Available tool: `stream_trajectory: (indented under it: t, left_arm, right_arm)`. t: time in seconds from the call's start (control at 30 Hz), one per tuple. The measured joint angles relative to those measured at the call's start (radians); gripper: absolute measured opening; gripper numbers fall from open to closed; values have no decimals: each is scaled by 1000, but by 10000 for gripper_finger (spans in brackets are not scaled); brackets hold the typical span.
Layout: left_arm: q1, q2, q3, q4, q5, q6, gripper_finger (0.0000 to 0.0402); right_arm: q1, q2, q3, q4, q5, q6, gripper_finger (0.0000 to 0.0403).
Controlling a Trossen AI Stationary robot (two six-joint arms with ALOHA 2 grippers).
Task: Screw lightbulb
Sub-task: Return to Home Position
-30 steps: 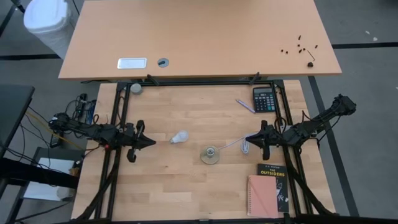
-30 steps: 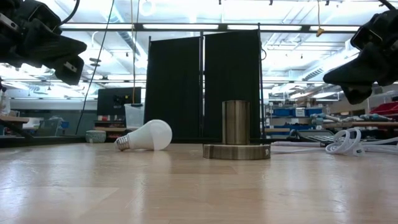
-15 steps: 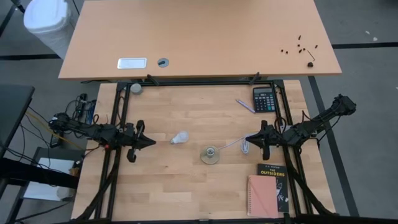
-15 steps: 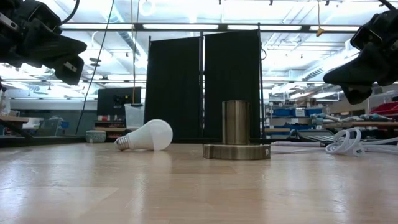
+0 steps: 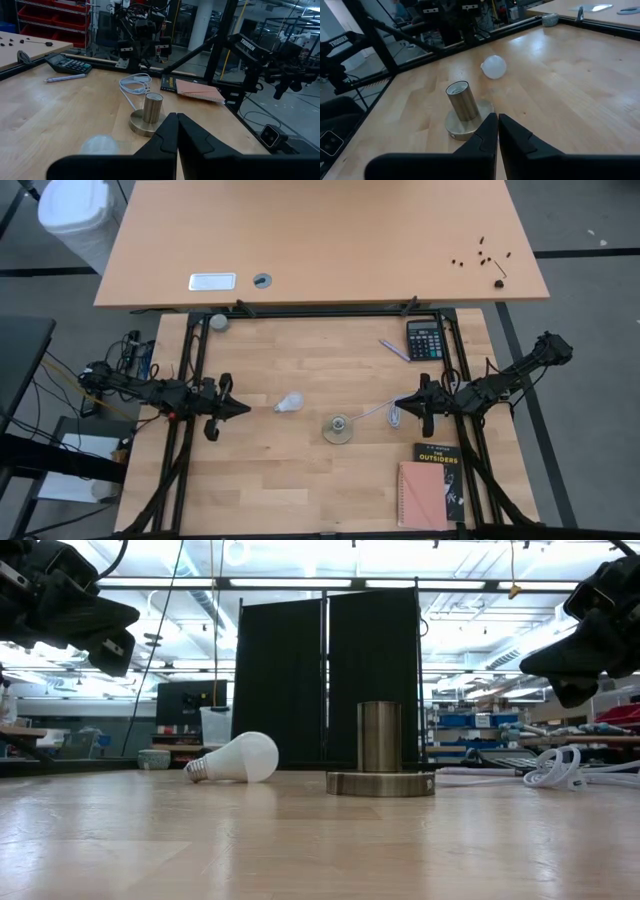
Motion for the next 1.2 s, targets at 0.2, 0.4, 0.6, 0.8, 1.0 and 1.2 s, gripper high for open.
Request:
stream_trajectory:
  t: [0.2,0.4,0.6,0.8,1.0,1.2]
  left_arm:
    - [0,0,0,0,0,0,11]
    - [0,0,0,0,0,0,11]
    - [0,0,0,0,0,0,11]
    - [0,0,0,0,0,0,11]
    - [0,0,0,0,0,0,11]
    - [0,0,0,0,0,0,11]
  right_arm:
    - [0,0,0,0,0,0,24]
    - [0,0,0,0,0,0,23]
    - [0,0,0,0,0,0,25]
    - [0,0,0,0,0,0,28]
    - [0,0,0,0,0,0,28]
    - [0,0,0,0,0,0,29]
